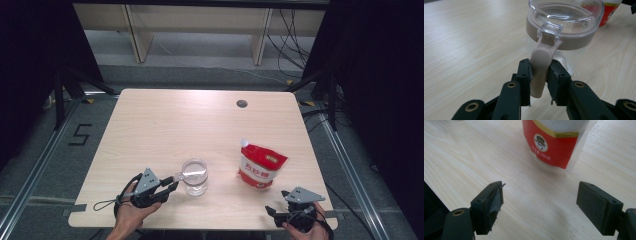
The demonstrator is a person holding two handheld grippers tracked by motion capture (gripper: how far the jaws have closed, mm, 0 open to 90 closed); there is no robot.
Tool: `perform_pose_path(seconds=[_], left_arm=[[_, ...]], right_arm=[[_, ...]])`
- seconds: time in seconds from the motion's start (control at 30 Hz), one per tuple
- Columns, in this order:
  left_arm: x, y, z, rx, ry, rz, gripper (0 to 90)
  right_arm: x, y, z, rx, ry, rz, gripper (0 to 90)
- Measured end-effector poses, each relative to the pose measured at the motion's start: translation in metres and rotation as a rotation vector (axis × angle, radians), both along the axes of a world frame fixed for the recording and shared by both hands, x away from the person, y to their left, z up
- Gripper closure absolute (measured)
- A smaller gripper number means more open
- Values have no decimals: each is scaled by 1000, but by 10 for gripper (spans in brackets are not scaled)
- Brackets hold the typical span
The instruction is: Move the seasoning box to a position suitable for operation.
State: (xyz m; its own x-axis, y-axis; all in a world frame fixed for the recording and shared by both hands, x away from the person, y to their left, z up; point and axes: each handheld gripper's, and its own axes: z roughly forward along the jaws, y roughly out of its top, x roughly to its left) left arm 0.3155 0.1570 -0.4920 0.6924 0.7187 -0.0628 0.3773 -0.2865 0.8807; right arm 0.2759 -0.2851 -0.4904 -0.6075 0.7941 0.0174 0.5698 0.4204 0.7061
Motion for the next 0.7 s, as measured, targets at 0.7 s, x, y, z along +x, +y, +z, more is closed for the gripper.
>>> perform_pose_path(seconds=[0.7], left_arm=[[17, -2, -3, 27, -98, -164, 739]], right_arm=[[5, -2, -2, -10, -49, 51, 233]])
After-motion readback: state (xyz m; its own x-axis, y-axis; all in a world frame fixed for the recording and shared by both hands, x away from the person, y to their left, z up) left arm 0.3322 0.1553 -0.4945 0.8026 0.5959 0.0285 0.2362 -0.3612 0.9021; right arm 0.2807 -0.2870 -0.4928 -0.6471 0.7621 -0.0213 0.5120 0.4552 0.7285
